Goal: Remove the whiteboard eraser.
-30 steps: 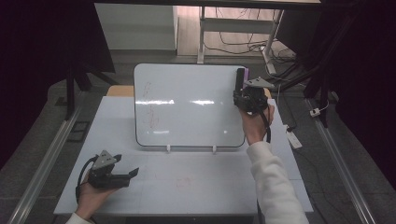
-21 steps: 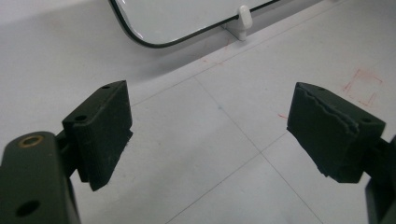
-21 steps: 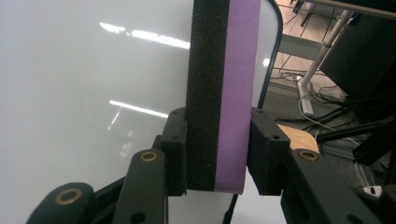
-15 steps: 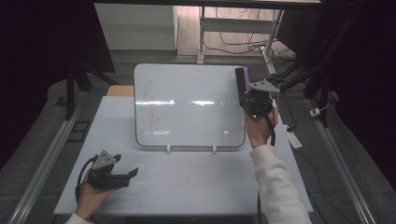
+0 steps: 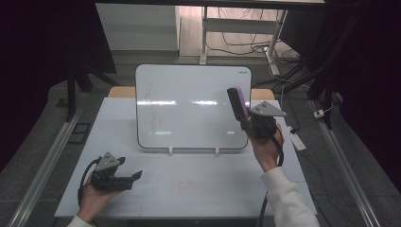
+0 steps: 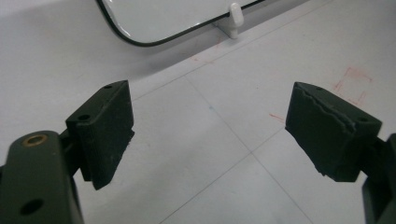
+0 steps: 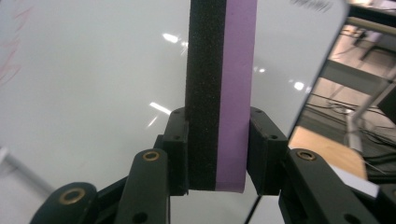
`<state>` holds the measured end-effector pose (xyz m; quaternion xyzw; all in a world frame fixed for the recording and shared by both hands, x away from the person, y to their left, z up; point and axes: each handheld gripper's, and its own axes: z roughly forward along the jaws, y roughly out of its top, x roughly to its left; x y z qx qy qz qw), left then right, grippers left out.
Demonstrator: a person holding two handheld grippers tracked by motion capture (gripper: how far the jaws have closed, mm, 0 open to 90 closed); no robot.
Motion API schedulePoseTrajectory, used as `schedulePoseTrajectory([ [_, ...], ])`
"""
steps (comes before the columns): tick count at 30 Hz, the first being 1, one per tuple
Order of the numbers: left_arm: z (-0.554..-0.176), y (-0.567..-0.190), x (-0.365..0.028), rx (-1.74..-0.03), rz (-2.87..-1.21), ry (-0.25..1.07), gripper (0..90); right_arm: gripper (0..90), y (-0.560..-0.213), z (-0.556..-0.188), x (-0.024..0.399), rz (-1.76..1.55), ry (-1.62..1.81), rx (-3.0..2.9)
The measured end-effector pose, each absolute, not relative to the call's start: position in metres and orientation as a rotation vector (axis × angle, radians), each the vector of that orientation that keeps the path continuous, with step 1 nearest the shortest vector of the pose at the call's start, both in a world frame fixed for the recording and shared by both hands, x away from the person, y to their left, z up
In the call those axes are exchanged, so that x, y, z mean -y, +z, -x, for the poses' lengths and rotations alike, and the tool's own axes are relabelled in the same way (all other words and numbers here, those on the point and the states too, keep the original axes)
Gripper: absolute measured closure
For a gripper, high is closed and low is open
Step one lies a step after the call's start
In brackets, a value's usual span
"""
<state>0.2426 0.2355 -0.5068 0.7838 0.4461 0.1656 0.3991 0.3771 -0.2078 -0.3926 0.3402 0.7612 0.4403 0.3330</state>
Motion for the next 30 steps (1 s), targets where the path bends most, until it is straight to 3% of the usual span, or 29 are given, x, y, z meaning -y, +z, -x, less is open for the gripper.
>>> schedulePoseTrajectory([
  [14, -0.263, -0.467, -0.203, -0.991, -2.007, 0.266, 17.9, 63.8, -0.449, -0.334, 0.185, -0.628, 1.183, -2.262],
  [30, -0.309, -0.419, -0.148, -0.894, -2.073, 0.143, 20.8, 63.8, -0.47, -0.318, 0.166, -0.484, 1.167, -2.361],
])
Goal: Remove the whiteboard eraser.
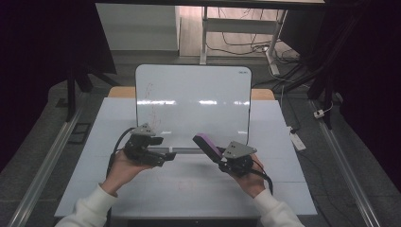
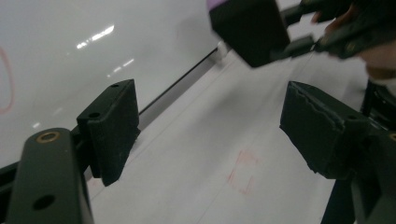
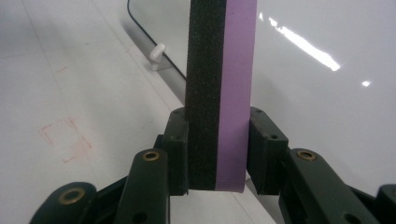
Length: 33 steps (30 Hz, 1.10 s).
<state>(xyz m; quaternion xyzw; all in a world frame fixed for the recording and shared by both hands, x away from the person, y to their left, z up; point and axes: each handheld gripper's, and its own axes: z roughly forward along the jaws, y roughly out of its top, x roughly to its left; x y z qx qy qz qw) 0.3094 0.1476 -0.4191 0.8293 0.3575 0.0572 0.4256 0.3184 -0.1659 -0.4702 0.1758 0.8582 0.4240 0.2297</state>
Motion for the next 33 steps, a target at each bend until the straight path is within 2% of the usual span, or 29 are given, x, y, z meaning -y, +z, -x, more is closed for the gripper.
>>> schedulePoseTrajectory([
  [10, -0.332, -0.409, -0.126, -0.873, -2.113, 0.035, 20.6, 63.7, -0.476, -0.309, 0.151, -0.325, 1.118, -2.37],
  [23, -0.357, -0.421, -0.107, -0.891, -2.185, -0.149, 20.2, 63.7, -0.48, -0.301, 0.143, -0.204, 1.113, -2.364],
  [29, -0.357, -0.426, -0.1, -0.867, -2.205, -0.211, 24.4, 63.6, -0.479, -0.299, 0.143, -0.15, 1.115, -2.336],
  [33, -0.357, -0.431, -0.099, -0.859, -2.202, -0.278, 32.1, 63.6, -0.479, -0.296, 0.141, -0.109, 1.098, -2.304],
])
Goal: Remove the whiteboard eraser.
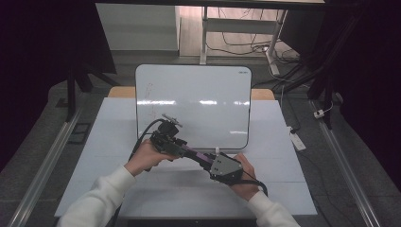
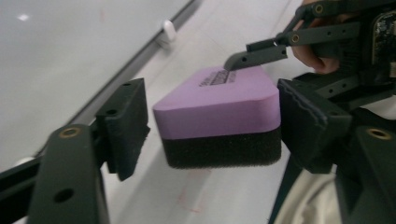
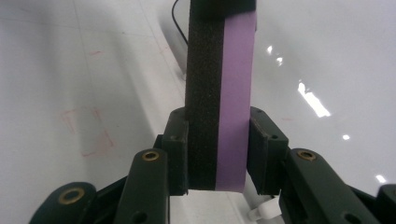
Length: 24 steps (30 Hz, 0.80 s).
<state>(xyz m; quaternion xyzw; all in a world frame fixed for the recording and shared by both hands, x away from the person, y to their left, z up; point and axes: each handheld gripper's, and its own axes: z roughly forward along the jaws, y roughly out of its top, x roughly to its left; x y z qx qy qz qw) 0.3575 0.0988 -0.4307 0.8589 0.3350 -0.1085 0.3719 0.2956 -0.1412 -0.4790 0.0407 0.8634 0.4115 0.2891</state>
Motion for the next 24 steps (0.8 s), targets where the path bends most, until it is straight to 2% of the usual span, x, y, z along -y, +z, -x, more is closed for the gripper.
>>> schedulePoseTrajectory([
  [5, -0.357, -0.434, -0.097, -0.873, -2.212, -0.298, 36.4, 63.5, -0.481, -0.295, 0.14, -0.081, 1.068, -2.3],
  [11, -0.352, -0.434, -0.098, -0.867, -2.204, -0.243, 37.6, 62.7, -0.484, -0.296, 0.139, -0.084, 1.067, -2.292],
  [12, -0.35, -0.434, -0.098, -0.863, -2.203, -0.221, 38.0, 57.9, -0.484, -0.298, 0.14, -0.138, 1.083, -2.303],
  [13, -0.347, -0.433, -0.098, -0.87, -2.205, -0.171, 38.0, 57.9, -0.484, -0.298, 0.14, -0.138, 1.083, -2.303],
  [15, -0.343, -0.433, -0.099, -0.875, -2.203, -0.095, 38.3, 49.4, -0.482, -0.301, 0.143, -0.223, 1.139, -2.327],
  [16, -0.342, -0.433, -0.101, -0.882, -2.181, -0.077, 38.3, 47.8, -0.481, -0.303, 0.145, -0.272, 1.164, -2.341],
  [17, -0.34, -0.433, -0.102, -0.888, -2.166, -0.055, 38.4, 45.6, -0.48, -0.307, 0.151, -0.415, 1.229, -2.361],
  [19, -0.337, -0.433, -0.103, -0.887, -2.157, -0.001, 38.4, 45.6, -0.479, -0.31, 0.157, -0.533, 1.333, -2.387],
  [24, -0.333, -0.436, -0.107, -0.891, -2.121, 0.035, 38.4, 44.1, -0.477, -0.309, 0.164, -0.567, 1.355, -2.363],
])
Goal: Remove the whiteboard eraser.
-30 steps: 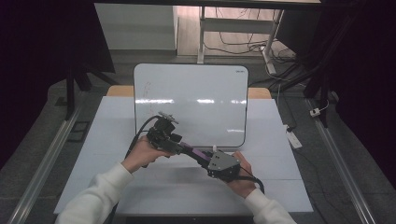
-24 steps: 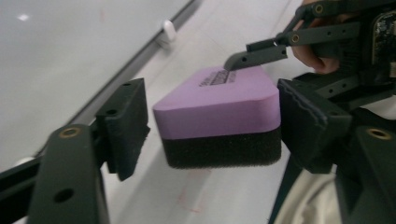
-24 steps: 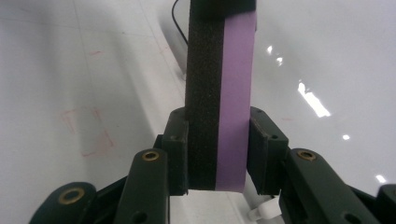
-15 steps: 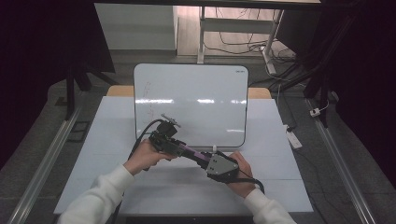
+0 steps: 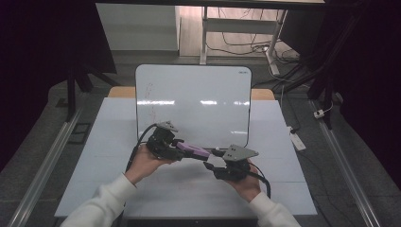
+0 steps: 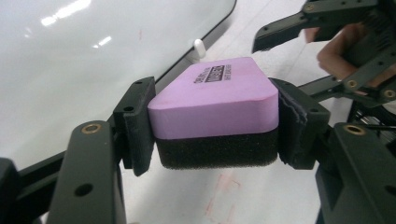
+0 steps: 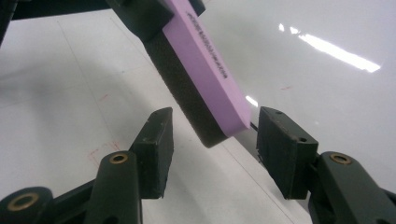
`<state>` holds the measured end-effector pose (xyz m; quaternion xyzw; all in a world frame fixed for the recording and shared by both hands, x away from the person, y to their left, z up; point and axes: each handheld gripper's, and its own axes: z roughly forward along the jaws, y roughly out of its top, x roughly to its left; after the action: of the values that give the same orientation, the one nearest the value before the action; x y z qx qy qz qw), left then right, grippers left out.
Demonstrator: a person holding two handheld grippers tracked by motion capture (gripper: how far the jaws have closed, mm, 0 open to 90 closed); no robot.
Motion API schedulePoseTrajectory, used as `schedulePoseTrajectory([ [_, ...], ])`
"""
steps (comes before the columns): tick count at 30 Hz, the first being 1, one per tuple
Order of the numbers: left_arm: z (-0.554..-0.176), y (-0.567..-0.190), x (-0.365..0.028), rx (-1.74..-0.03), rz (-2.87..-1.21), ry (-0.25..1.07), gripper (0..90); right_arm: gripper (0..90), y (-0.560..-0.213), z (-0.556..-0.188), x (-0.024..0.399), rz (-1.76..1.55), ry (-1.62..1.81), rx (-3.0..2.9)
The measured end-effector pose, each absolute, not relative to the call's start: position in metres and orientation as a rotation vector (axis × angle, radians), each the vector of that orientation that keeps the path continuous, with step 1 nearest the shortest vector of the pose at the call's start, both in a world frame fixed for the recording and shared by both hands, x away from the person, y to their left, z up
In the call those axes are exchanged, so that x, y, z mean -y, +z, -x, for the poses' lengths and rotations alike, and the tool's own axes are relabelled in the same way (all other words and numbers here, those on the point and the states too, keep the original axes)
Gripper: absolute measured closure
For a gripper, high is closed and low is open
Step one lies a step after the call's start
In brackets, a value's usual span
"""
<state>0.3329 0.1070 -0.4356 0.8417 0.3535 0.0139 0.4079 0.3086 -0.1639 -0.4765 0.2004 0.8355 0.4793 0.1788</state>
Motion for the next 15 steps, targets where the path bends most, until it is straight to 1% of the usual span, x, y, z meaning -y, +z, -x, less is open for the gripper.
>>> schedulePoseTrajectory([
  [2, -0.329, -0.437, -0.11, -0.887, -2.085, 0.079, 38.4, 43.6, -0.476, -0.308, 0.166, -0.618, 1.361, -2.364],
  [4, -0.323, -0.439, -0.112, -0.883, -2.054, 0.129, 38.4, 42.8, -0.475, -0.309, 0.173, -0.776, 1.465, -2.368],
  [5, -0.32, -0.439, -0.112, -0.875, -2.038, 0.148, 38.4, 42.8, -0.475, -0.309, 0.173, -0.776, 1.465, -2.368],
  [8, -0.312, -0.442, -0.113, -0.859, -2.008, 0.204, 38.4, 41.0, -0.476, -0.311, 0.179, -0.997, 1.546, -2.367],
  [10, -0.307, -0.443, -0.113, -0.847, -1.978, 0.229, 38.4, 39.8, -0.477, -0.311, 0.18, -1.043, 1.589, -2.375],
  [11, -0.304, -0.444, -0.112, -0.838, -1.969, 0.255, 38.4, 37.8, -0.48, -0.312, 0.18, -1.147, 1.652, -2.379],
  [15, -0.293, -0.449, -0.106, -0.803, -1.96, 0.379, 38.3, 36.4, -0.484, -0.313, 0.177, -1.328, 1.771, -2.365],
])
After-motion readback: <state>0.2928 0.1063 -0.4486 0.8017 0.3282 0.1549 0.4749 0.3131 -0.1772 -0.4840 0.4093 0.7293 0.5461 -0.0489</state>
